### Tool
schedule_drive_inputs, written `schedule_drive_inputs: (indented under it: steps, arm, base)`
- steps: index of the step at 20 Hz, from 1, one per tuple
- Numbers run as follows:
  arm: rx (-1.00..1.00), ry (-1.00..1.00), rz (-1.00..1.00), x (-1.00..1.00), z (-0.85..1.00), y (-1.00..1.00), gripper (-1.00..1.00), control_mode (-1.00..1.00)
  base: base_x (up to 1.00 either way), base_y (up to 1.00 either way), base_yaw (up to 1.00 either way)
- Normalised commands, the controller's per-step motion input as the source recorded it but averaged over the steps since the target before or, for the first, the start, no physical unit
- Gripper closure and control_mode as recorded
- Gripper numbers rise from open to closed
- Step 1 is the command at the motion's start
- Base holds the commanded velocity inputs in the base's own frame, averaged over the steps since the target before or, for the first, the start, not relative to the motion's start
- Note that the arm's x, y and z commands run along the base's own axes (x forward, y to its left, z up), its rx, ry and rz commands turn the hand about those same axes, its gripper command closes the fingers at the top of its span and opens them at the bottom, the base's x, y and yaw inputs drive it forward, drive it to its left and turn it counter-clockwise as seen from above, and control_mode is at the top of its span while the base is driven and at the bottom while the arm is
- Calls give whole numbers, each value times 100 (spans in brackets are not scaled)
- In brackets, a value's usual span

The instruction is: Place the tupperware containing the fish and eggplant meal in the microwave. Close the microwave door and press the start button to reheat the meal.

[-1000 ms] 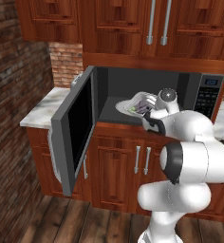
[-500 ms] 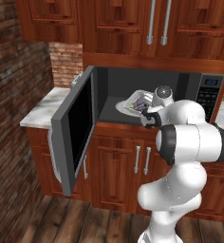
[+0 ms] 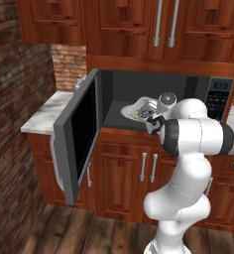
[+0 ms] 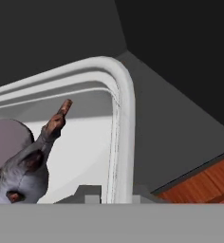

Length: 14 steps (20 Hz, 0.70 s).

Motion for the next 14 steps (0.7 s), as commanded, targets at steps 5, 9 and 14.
schedule_drive_inputs:
  steps: [5, 9, 14]
  arm:
    - [0, 0, 0, 37, -8, -1, 100, -100]
    - [0, 0, -4, 39, 0, -4, 100, -100]
    - [0, 0, -7, 44, 0, -11, 100, -100]
  base:
    - [0, 0, 0]
    - [0, 0, 0]
    - [0, 0, 0]
